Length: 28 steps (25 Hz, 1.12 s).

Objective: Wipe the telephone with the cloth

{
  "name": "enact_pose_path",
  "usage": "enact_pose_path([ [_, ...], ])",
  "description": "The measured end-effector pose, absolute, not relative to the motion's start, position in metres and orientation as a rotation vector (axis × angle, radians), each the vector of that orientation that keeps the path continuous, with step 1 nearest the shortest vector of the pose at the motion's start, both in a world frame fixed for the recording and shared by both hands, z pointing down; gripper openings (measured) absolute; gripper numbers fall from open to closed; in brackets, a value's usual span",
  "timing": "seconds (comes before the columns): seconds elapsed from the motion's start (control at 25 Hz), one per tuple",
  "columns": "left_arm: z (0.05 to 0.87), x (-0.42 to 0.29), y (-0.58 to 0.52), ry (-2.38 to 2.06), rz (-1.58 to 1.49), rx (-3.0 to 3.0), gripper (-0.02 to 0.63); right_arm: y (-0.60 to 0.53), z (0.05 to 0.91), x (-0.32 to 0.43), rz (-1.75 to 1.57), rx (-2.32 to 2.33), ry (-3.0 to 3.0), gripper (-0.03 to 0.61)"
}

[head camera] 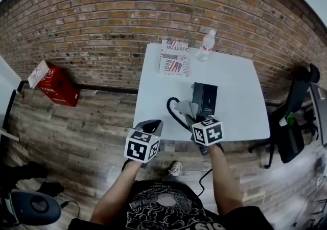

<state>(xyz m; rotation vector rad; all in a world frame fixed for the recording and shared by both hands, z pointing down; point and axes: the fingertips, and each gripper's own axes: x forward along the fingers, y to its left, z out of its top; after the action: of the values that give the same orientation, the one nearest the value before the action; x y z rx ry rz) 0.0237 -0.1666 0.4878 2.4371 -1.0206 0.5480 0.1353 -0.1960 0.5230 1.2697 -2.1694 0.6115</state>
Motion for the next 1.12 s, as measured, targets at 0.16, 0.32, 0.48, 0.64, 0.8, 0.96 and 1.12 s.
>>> enact_pose_path([
  [0.16,0.473,0.026,-0.176,-1.037,0.546,2.457,0.006,-0.197,0.488,0.149,0.619,1.380,-2.225,0.011],
  [0.32,0.458,0.028,-0.184,-1.054,0.539,2.482,0.006,-0.194,0.461,0.168,0.620,1.477,-2.256,0.011],
  [0.48,0.437,0.031,-0.199,-1.083,0.530,2.516,0.006,-0.187,0.434,0.193,0.564,1.563,-2.245,0.012],
  [0.64,0.414,0.029,-0.211,-1.108,0.513,2.548,0.006,-0.181,0.404,0.212,0.480,1.626,-2.232,0.012],
  [0.8,0.399,0.022,-0.216,-1.151,0.491,2.557,0.006,-0.178,0.379,0.217,0.403,1.658,-2.255,0.012],
  [0.96,0.391,0.016,-0.218,-1.182,0.491,2.567,0.006,-0.177,0.364,0.217,0.347,1.667,-2.276,0.011],
  [1.12,0.390,0.008,-0.221,-1.209,0.487,2.545,0.006,-0.176,0.358,0.214,0.311,1.669,-2.281,0.011],
])
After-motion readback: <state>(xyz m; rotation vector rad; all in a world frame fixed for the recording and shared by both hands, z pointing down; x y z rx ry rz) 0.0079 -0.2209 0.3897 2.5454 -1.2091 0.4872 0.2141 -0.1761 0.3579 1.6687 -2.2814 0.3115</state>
